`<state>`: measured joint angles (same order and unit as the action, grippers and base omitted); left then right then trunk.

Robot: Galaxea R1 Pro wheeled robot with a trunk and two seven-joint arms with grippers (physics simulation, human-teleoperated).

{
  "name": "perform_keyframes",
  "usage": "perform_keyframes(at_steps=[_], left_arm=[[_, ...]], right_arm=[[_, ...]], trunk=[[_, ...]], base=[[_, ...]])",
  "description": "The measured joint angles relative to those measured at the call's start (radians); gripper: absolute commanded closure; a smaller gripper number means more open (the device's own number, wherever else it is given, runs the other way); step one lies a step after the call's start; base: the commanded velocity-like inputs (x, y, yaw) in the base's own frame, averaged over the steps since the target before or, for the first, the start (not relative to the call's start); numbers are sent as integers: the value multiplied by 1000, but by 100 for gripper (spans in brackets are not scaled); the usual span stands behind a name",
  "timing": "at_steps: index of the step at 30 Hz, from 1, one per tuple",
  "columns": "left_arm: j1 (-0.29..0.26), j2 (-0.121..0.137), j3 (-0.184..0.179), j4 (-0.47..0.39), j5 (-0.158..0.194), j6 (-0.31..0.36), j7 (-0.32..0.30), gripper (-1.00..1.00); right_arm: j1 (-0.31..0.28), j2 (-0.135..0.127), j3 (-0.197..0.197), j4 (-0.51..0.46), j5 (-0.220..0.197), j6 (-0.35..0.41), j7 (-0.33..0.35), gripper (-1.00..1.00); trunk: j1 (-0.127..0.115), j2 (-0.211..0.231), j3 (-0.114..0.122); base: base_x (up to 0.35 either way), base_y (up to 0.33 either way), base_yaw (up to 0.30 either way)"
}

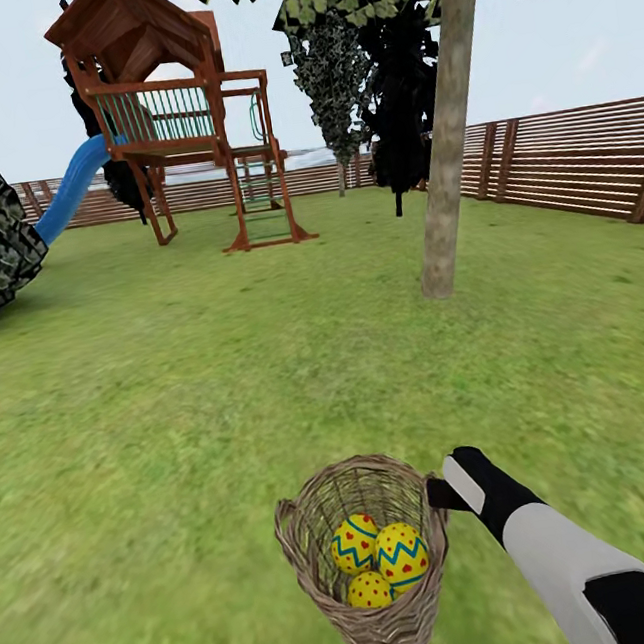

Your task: Take the three Easter eggs out of the wicker basket on the lawn in the garden, then place them on the lawn next to a single tree (choose any tree) so that all three eggs are next to the same tree and none are left in the basket.

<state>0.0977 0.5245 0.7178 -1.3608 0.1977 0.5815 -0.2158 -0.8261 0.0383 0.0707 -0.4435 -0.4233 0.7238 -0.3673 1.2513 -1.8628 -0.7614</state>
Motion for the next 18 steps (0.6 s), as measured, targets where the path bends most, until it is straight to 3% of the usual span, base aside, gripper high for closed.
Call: perform_keyframes(at_steps=[9, 18], left_arm=[[0, 0, 0, 3, 0, 0, 1, -100], [0, 1, 0, 7, 0, 0, -4, -100]], right_arm=[[0, 5, 29, 0, -6, -1, 0, 100], [0, 11, 31, 0, -1, 0, 0, 100]], trunk=[[-35, 63, 28], [-35, 63, 28]], base=[[0, 0, 0], [100, 0, 0]])
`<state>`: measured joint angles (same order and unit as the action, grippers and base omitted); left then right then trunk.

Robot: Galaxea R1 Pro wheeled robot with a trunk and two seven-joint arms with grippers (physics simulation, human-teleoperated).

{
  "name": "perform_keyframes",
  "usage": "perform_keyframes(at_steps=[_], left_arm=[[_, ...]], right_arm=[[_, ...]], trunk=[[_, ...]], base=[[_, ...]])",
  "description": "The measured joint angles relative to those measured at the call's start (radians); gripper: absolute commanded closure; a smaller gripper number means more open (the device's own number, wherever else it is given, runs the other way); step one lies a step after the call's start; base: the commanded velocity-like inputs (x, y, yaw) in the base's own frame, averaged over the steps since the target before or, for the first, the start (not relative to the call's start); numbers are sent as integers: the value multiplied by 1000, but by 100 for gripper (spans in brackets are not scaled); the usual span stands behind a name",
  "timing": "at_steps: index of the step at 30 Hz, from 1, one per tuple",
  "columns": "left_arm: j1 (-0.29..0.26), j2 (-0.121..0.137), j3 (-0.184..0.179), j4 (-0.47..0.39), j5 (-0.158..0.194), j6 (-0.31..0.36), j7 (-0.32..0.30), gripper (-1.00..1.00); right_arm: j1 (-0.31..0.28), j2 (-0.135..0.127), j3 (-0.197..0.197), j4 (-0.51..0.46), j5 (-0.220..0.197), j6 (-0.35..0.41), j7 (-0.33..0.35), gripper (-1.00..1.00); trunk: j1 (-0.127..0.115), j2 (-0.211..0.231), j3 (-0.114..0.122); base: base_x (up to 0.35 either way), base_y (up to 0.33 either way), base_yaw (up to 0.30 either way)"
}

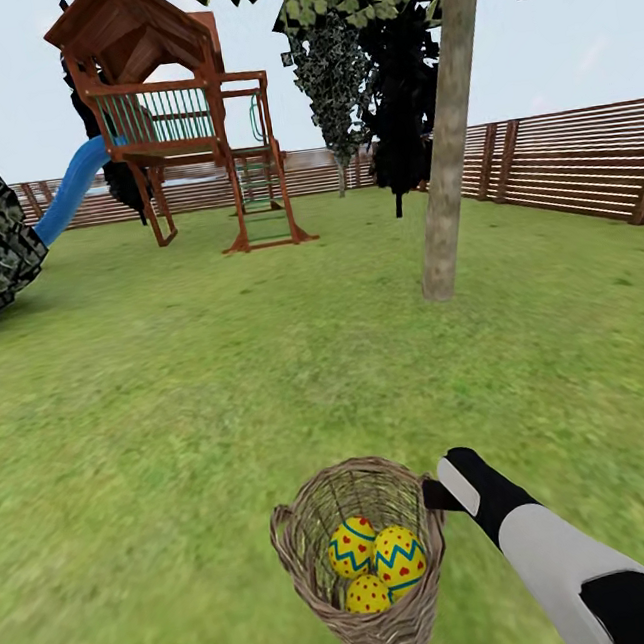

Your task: Take the three Easter eggs out of the wicker basket on the lawn in the garden, then place them on the lawn next to a single tree (choose any tree) so that all three eggs are next to the same tree and none are left in the basket.

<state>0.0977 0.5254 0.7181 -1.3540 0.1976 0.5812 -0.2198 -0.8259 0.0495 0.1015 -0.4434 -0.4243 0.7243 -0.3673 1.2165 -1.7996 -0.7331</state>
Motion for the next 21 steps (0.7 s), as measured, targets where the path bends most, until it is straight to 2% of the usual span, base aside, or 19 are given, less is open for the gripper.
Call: perform_keyframes(at_steps=[5, 8, 17, 18, 21], left_arm=[[0, 1, 0, 1, 0, -12, -2, -100], [0, 0, 0, 1, 0, -20, -2, -100], [0, 0, 0, 0, 0, -20, -1, -100], [0, 0, 0, 0, 0, -20, -1, -100], [0, 0, 0, 1, 0, -20, -1, -100]], right_arm=[[0, 0, 0, 0, 2, 0, 0, 100], [0, 1, -1, 0, 0, -1, 0, 100], [0, 2, 1, 0, 0, -1, 0, 100], [0, 8, 2, 0, 8, 1, 0, 100], [0, 25, 24, -1, -11, -5, 1, 100]], trunk=[[0, 0, 0], [0, 0, 0], [-34, 63, 28], [-38, 70, 31], [-50, 91, 41]], base=[[240, 0, 0], [80, 0, 0], [6, 0, 0], [0, 0, 0], [0, 0, 0]])
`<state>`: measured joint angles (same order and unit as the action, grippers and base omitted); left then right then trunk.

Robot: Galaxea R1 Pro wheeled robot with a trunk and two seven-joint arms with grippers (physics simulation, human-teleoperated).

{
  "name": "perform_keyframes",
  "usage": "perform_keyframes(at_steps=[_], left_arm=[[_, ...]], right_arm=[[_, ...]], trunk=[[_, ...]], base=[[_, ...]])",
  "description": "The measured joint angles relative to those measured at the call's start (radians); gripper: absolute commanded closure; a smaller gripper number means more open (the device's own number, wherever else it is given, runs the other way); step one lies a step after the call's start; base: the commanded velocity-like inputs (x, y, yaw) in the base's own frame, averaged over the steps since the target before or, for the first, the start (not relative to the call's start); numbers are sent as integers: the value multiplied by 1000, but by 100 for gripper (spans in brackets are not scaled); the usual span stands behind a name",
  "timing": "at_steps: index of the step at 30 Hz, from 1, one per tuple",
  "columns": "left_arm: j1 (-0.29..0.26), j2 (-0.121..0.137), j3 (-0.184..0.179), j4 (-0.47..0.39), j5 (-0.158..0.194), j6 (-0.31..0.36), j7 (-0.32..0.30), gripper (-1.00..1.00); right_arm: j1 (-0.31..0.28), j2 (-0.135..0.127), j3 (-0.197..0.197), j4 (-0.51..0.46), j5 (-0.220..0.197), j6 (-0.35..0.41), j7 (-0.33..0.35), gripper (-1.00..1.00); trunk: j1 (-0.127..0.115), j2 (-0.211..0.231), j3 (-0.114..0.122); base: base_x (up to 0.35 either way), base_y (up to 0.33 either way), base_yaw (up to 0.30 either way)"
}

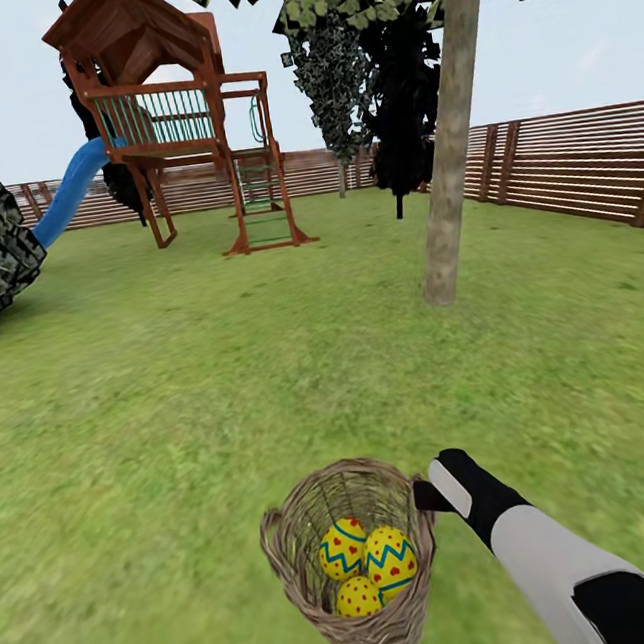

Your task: Take the three Easter eggs out of the wicker basket on the lawn in the garden, then place them on the lawn next to a single tree (choose any tree) so that all three eggs are next to the same tree and none are left in the basket.

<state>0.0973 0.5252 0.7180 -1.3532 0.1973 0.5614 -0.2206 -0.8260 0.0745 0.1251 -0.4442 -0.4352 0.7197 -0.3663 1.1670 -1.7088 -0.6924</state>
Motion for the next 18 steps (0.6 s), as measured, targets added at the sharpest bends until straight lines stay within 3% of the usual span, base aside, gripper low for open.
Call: perform_keyframes(at_steps=[3, 13, 18], left_arm=[[0, 0, 0, 0, 0, 0, 0, -100], [0, -1, 0, 2, 0, -1, 2, -100], [0, -1, 0, 2, -1, -1, 2, -100]], right_arm=[[0, 12, 16, 1, 15, 5, -1, 100], [0, 48, 24, -4, 8, 7, -1, 100], [0, 52, 69, -8, 25, 11, 19, 100]], trunk=[[-11, 21, 9], [-50, 91, 41], [-69, 126, 56]], base=[[0, 0, 0], [0, 0, 0], [0, 0, 0]])
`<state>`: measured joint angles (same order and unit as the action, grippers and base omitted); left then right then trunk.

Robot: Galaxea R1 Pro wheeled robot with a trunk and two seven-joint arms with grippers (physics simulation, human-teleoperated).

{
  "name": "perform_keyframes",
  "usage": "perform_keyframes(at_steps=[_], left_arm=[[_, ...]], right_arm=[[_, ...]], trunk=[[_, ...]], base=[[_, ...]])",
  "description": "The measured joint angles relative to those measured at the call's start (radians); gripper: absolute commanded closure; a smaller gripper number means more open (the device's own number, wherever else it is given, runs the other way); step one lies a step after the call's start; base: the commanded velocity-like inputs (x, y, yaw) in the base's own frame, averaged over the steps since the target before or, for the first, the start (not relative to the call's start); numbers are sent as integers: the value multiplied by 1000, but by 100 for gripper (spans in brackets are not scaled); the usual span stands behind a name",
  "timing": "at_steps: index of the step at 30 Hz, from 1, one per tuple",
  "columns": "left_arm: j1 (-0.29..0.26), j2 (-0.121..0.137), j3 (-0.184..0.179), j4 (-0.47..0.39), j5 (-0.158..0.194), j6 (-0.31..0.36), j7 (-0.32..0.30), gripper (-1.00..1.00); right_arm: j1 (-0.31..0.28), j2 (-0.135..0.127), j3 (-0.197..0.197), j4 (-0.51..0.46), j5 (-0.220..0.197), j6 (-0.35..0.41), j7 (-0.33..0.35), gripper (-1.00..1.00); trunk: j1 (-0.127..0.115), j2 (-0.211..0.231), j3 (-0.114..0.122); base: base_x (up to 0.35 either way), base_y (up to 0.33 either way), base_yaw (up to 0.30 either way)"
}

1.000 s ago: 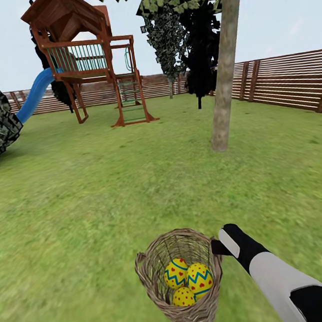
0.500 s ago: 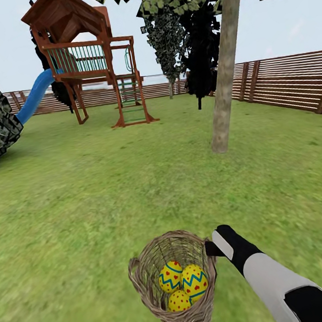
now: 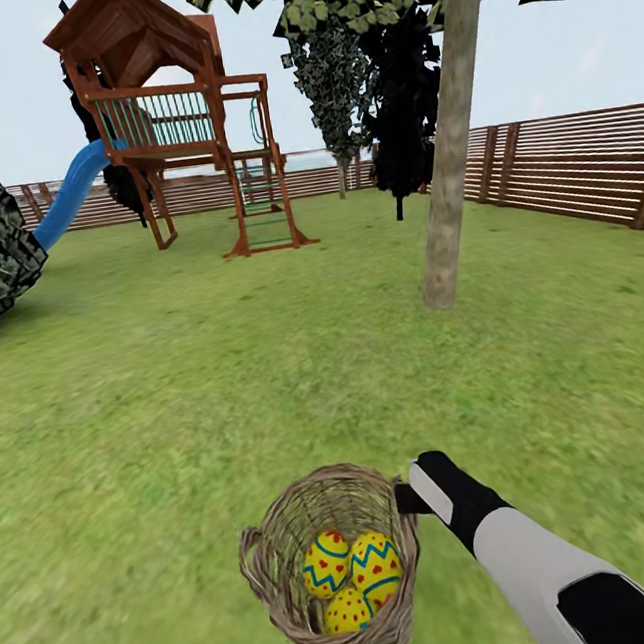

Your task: Take the three Easter eggs out of the wicker basket on the lawn in the garden, then place them on the lawn next to a single tree (choose any tree) so that all three eggs are next to the same tree and none are left in the basket.

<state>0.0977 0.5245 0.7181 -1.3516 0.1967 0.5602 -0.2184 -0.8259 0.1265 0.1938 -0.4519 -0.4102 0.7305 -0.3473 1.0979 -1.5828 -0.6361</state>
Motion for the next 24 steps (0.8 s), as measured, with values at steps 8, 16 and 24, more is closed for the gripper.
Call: perform_keyframes(at_steps=[8, 16, 24], left_arm=[[0, 0, 0, 0, -1, 0, 1, -100], [0, 0, 0, 0, 0, 1, 1, -100], [0, 0, 0, 0, 0, 0, 0, -100]], right_arm=[[2, 0, 82, -1, -6, -2, 67, 100], [1, -2, 105, -6, -27, -13, 71, 100], [2, -1, 106, -7, -24, -15, 71, 100]], trunk=[[-31, 56, 25], [-61, 112, 50], [-81, 147, 66]], base=[[0, 0, 0], [0, 0, 0], [0, 0, 0]])
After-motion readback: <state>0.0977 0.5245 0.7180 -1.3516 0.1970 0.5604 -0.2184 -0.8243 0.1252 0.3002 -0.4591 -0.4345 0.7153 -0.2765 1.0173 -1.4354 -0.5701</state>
